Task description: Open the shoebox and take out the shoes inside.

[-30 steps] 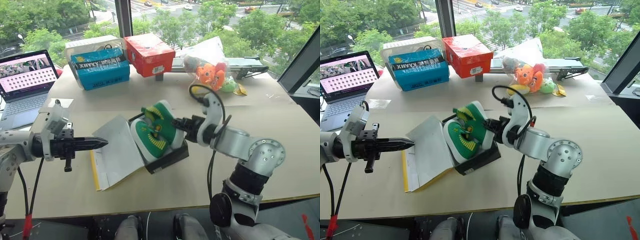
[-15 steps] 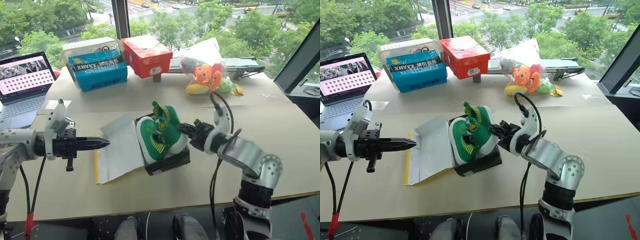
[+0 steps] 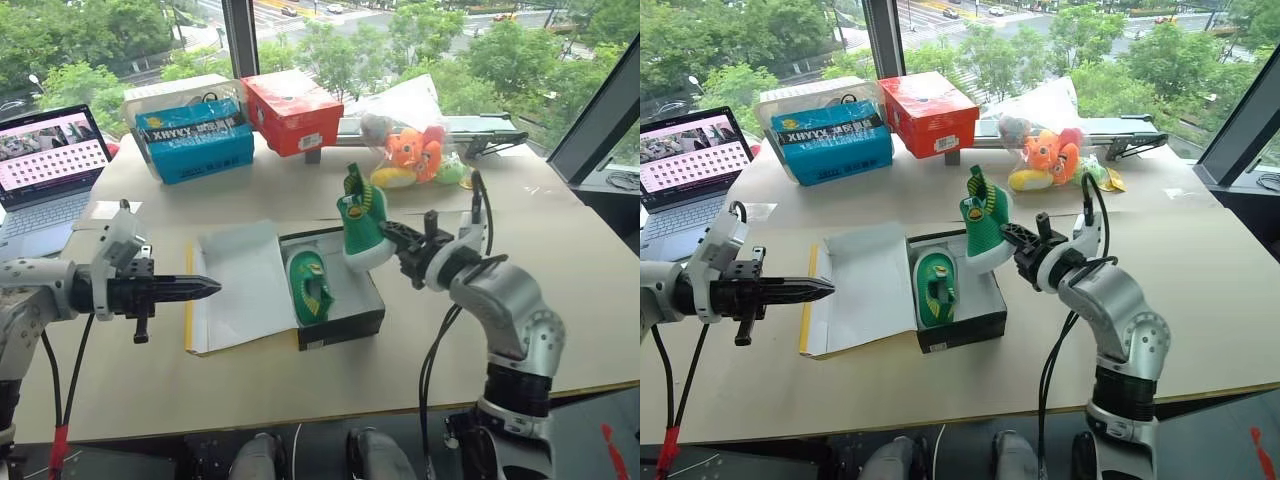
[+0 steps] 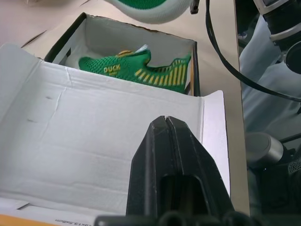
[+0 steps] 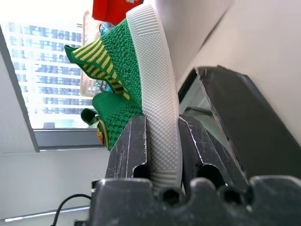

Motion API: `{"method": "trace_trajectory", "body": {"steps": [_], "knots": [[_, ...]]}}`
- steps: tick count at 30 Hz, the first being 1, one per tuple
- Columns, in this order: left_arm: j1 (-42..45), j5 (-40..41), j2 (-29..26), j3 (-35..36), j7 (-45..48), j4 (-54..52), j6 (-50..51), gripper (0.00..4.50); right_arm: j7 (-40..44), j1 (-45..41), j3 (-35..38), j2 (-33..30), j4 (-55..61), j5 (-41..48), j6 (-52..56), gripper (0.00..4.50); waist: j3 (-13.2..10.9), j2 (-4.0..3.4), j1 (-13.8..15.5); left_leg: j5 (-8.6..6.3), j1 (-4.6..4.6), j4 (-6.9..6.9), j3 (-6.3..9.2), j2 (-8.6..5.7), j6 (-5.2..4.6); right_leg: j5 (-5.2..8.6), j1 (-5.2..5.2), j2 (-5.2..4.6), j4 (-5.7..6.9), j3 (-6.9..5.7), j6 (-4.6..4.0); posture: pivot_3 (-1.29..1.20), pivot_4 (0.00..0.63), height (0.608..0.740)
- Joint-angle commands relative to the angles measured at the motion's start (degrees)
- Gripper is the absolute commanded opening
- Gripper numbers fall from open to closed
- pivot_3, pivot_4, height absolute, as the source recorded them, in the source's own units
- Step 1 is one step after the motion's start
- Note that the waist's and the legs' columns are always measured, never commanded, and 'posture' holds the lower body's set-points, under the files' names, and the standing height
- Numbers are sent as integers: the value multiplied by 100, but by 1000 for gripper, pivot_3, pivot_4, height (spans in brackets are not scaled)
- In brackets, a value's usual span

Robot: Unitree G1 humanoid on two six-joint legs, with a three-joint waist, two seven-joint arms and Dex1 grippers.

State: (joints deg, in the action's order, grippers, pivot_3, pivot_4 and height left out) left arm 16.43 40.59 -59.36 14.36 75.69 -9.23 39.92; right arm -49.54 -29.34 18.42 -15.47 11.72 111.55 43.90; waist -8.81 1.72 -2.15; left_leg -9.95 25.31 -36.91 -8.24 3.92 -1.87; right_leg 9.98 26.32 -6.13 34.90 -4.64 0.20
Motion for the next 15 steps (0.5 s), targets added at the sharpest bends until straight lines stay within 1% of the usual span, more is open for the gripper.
{"method": "trace_trajectory", "body": {"steps": [1, 2, 3, 5, 8, 12, 15], "knots": [[90, 47, -78, 58, -4, -133, -21, 0, 450, -173, 113, -570, -189, -37, -24, 483, -1, -1, 16, 0, 0, 0, 0, 0, 0, 6, 0, 0, -1, 0, -9, 0, 150, 739], [96, 47, -71, 51, -12, -137, -20, 0, 571, -191, 63, -798, -317, -187, 89, 483, -1, -1, 18, 0, 0, 0, 0, 0, 0, 6, 0, 0, 0, 0, -10, 0, 150, 739], [107, 47, -55, 40, -27, -141, -18, 0, 826, -241, -46, -1173, -587, -579, 326, 483, -2, -4, 21, 0, -1, 0, 0, 0, 0, 6, 0, 0, 0, 0, -10, 0, 150, 739], [129, 46, -32, 21, -48, -142, -22, 0, 1248, -309, -213, -1645, -1039, -1156, 587, 483, -9, -13, 22, 1, -1, -1, -2, -3, -2, 6, 0, -1, 0, 3, -10, 0, 150, 739], [152, 41, -13, 9, -57, -124, -50, 0, 1771, -335, -475, -1937, -1575, -1830, 810, 483, -9, -13, 58, 2, -1, -1, -1, -8, -4, 7, -2, -3, -3, 4, -10, 0, 150, 739], [204, 31, 13, -15, -69, -89, -86, 0, 2455, -392, -784, -2134, -2196, -2914, 1019, 483, -10, -14, 44, 8, -3, -1, -1, -7, -14, 6, -1, 7, 0, 9, -9, 0, 150, 739], [225, 34, 27, -18, -80, -87, -95, 0, 2873, -483, -883, -2213, -2461, -3553, 1140, 483, -9, -12, 43, 10, -10, -2, -2, -7, -17, 5, -7, 8, 0, 13, -8, 0, 150, 739]]}}
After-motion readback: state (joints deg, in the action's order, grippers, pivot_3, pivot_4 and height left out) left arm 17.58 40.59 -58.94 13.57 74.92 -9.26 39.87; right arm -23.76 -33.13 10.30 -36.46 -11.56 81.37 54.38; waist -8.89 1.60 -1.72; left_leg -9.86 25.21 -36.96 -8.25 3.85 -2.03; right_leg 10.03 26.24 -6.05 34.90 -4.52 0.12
